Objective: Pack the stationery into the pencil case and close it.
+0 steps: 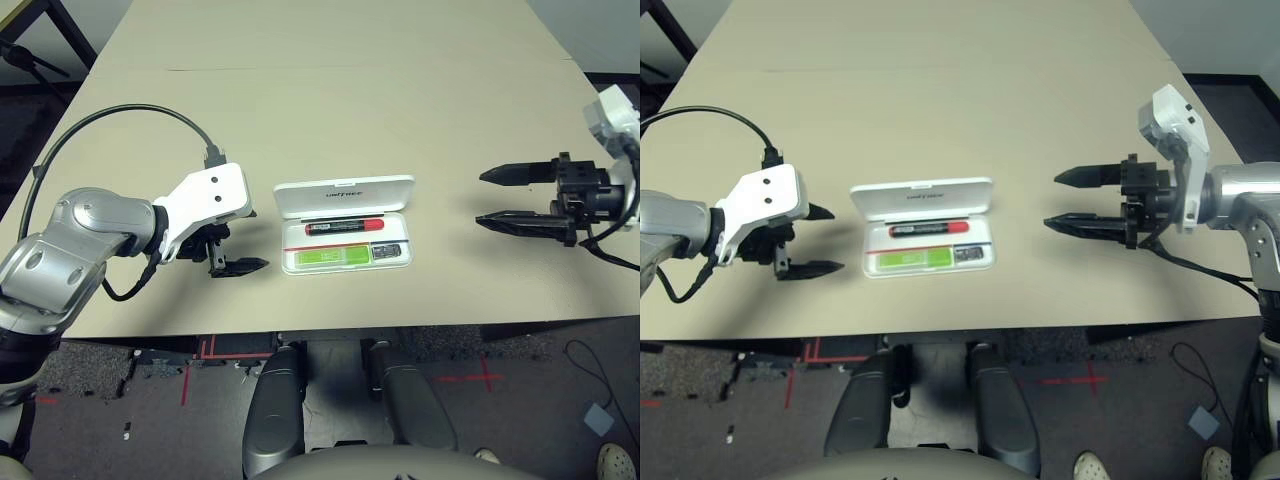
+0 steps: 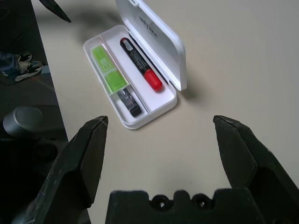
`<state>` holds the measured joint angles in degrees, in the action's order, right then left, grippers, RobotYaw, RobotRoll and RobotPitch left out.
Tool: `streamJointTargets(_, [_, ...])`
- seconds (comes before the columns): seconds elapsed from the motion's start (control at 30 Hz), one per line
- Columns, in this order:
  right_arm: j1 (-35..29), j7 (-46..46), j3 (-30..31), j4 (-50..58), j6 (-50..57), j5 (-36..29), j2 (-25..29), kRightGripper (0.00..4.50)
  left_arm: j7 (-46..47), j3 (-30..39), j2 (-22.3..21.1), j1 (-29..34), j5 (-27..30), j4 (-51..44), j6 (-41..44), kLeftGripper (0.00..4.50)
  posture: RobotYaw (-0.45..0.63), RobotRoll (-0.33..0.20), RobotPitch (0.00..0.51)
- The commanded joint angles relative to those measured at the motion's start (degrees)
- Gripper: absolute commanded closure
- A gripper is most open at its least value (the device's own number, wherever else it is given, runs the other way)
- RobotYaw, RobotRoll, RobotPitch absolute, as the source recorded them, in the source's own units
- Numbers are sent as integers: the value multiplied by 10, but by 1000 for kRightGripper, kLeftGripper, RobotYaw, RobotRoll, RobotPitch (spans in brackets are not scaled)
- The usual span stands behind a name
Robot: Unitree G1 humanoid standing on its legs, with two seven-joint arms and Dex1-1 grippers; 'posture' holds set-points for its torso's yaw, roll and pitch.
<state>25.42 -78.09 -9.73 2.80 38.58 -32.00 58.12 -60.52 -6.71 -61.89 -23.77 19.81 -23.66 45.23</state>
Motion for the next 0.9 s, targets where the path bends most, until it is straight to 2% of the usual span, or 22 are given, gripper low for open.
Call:
streamJointTargets(0.03, [-12,-1,-9,3,-7,-8,6,43,0,15,-8,19,-7,16,-14,0,1,0,206])
streamJointTargets(0.13, [-11,3,-5,5,-6,-9,3,43,8,21,1,18,-14,54,-26,0,-1,0,206])
streamJointTargets(0.2, [-10,5,-2,5,-6,-9,1,0,20,22,13,8,-27,98,-43,585,-1,0,205])
streamJointTargets(0.33, [-10,7,2,9,-8,-9,-2,0,48,24,54,-22,-50,201,-84,2185,-9,0,203])
streamJointTargets(0.53, [-16,11,5,18,-12,-8,-4,0,94,30,141,-85,-73,333,-153,4484,-22,0,199])
streamJointTargets(0.7, [-16,17,6,29,-6,-11,-4,0,139,26,215,-138,-89,404,-193,4484,-38,0,195])
streamJointTargets(0.9, [-15,18,10,31,-5,-11,0,0,125,33,258,-159,-64,376,-178,4484,-44,0,196])
